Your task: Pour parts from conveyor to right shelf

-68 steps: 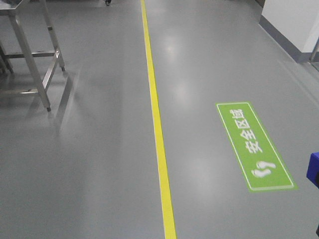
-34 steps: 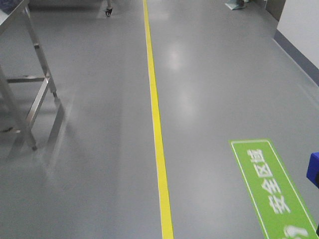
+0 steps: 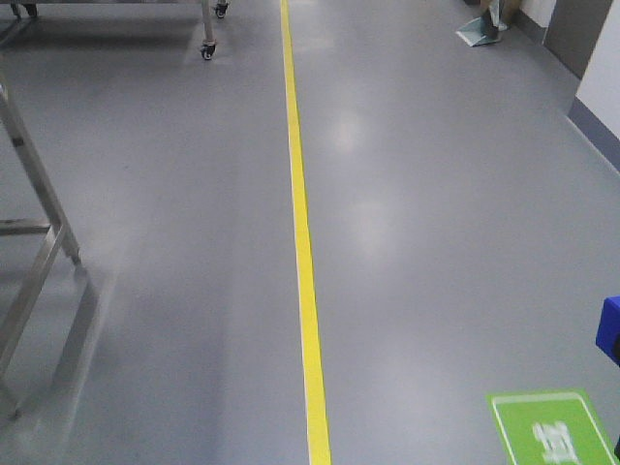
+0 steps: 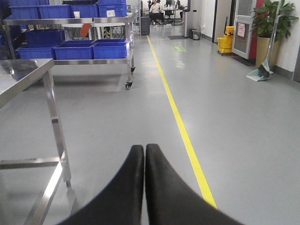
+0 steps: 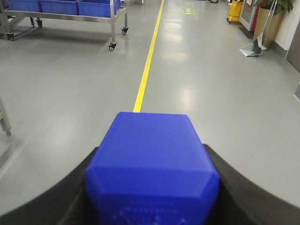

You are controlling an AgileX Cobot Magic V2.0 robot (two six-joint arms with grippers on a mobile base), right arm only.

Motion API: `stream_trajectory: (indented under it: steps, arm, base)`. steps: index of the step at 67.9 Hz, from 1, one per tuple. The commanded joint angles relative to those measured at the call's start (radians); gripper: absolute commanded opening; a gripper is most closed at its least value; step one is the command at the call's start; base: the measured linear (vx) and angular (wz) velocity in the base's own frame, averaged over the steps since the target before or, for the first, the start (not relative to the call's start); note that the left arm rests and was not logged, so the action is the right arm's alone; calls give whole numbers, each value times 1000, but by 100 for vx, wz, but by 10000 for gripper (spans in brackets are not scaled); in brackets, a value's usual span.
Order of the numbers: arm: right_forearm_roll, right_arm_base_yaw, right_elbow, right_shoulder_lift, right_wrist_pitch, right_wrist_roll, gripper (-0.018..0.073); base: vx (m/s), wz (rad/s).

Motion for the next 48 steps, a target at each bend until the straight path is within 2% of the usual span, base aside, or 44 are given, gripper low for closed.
stream_trajectory:
  steps: [1,48]
  arm:
    - [-13,0,-30,9,-80,-1,-6]
    - [-13,0,-30,9,-82,-1,-6]
  base:
    - [90,2]
    - [87,9]
